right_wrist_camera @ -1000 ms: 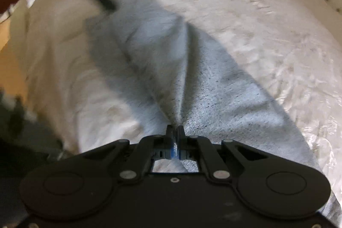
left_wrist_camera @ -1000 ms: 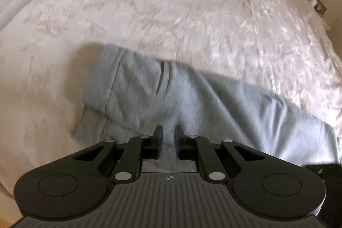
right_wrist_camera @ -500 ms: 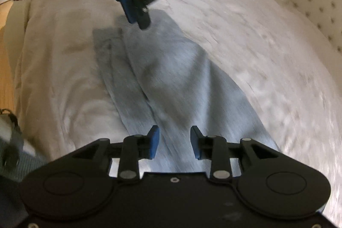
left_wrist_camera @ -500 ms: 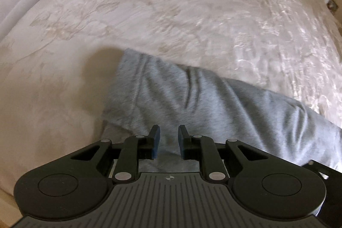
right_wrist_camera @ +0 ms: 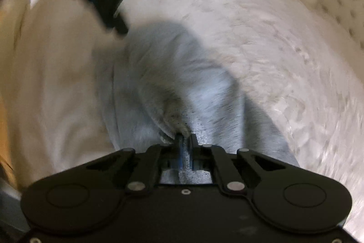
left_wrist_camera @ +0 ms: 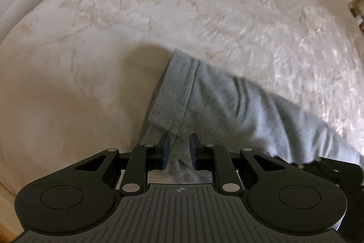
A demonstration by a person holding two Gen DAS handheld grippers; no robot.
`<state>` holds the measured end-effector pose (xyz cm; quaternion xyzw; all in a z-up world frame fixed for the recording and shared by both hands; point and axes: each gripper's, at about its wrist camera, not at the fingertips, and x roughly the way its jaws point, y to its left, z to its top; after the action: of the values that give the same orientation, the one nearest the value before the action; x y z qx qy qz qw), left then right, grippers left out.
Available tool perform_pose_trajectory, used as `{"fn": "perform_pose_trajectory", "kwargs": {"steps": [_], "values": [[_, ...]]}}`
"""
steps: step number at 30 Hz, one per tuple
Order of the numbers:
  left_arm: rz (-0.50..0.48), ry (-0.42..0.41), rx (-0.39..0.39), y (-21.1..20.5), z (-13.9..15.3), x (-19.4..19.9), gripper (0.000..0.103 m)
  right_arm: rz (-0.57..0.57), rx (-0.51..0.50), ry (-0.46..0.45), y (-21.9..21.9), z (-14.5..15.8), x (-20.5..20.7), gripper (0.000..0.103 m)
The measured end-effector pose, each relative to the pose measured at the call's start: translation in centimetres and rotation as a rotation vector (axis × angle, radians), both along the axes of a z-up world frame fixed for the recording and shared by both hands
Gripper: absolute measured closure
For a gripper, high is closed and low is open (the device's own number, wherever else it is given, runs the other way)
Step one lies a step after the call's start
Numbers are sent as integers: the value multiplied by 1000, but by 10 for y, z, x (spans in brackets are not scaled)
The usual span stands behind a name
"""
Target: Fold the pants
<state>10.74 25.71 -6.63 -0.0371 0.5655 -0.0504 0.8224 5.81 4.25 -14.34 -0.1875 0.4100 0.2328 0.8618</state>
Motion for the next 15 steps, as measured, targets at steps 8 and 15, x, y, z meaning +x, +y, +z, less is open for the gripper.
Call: {"fn": "perform_pose_trajectory", "kwargs": {"steps": [8,15], "values": [[-52,-89,-56,-28,24,1,83,103,88,147,5,7,-29,97],[-182,20,-30,-87,-32,9,83,17,92,198,6,-13,-17,97]]}}
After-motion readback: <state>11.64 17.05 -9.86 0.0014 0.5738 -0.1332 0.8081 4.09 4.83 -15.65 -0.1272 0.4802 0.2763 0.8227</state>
